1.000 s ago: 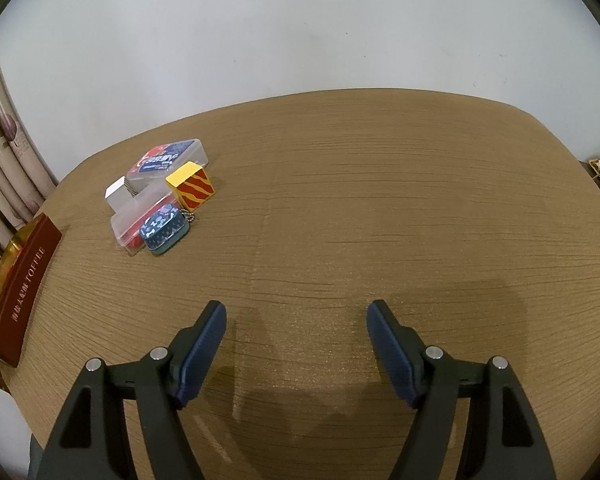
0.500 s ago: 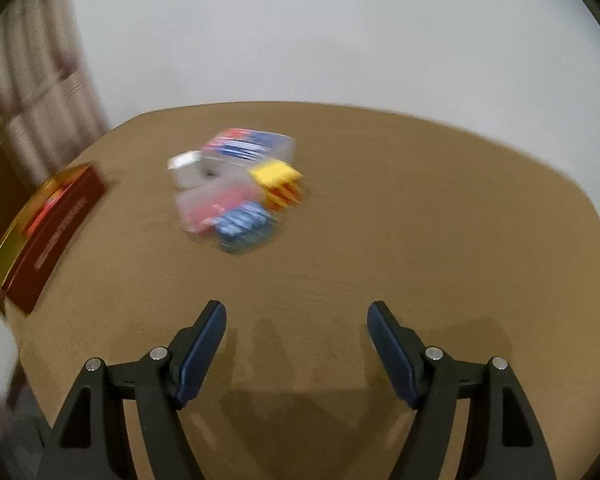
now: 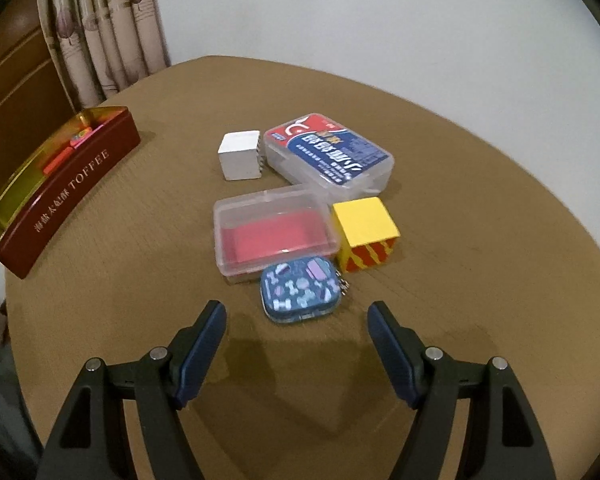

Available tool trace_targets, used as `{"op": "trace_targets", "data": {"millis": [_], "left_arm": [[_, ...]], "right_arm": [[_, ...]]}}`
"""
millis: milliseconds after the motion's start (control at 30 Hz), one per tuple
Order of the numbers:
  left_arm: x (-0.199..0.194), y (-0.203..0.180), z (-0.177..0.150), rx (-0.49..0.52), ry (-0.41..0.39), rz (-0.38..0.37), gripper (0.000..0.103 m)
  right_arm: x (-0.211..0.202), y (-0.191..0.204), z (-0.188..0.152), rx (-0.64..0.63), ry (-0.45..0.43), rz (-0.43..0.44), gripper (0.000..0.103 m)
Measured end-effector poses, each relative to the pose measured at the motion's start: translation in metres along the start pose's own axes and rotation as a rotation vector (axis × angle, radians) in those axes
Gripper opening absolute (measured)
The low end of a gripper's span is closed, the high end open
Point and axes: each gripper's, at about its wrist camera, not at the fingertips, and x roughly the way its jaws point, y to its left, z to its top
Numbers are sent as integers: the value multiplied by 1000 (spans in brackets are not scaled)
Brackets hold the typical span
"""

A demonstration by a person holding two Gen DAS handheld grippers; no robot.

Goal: Organize rigid objects
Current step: 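Grasp the blue patterned tin with the right gripper, then carry the blue tin into the gold tin and open the right gripper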

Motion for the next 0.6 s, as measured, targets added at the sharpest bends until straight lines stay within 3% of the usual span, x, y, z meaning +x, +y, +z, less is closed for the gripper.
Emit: {"op": "trace_targets", "data": {"millis": [200, 300, 500, 600], "left_arm": [[7, -9, -3, 30, 30, 8, 75], [8, -9, -4, 26, 39, 5, 75], [4, -11, -7, 17, 39, 7, 75], [-7, -10, -14, 15, 1, 20, 75]], "right_arm": [[9, -7, 4, -9, 0, 52, 73], [12, -4, 5, -33, 13, 22, 45], [3, 2, -2, -35, 31, 14, 45], [-19, 17, -4, -29, -10, 32, 45]]}}
